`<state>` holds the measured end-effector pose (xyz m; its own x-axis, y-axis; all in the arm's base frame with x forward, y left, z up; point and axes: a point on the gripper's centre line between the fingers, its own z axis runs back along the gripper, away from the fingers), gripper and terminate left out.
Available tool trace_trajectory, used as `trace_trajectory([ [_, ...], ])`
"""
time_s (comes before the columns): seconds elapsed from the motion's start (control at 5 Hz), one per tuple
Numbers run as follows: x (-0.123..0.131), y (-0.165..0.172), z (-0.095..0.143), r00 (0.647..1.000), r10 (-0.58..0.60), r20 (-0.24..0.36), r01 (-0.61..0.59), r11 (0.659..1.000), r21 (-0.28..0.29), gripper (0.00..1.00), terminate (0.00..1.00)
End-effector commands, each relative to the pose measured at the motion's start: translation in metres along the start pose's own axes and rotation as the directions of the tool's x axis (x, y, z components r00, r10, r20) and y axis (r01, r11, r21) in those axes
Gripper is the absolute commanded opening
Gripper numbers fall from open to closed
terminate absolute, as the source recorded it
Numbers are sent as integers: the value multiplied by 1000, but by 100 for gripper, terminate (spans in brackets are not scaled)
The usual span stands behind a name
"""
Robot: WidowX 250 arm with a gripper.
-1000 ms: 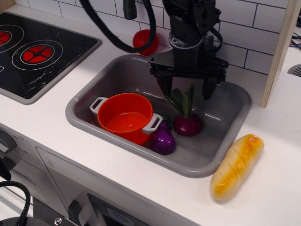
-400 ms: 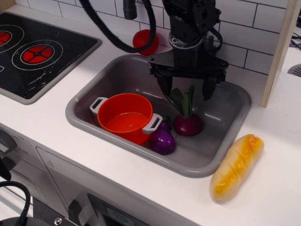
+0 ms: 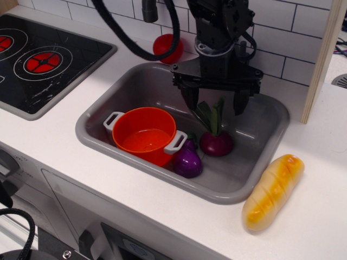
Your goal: Take beet from pot sink
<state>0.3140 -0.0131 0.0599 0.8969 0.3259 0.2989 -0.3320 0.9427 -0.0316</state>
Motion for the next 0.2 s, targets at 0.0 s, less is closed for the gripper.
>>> trace_trajectory([
  [0.0, 10, -1, 14, 999, 7, 53, -6, 1000, -22, 100, 100],
])
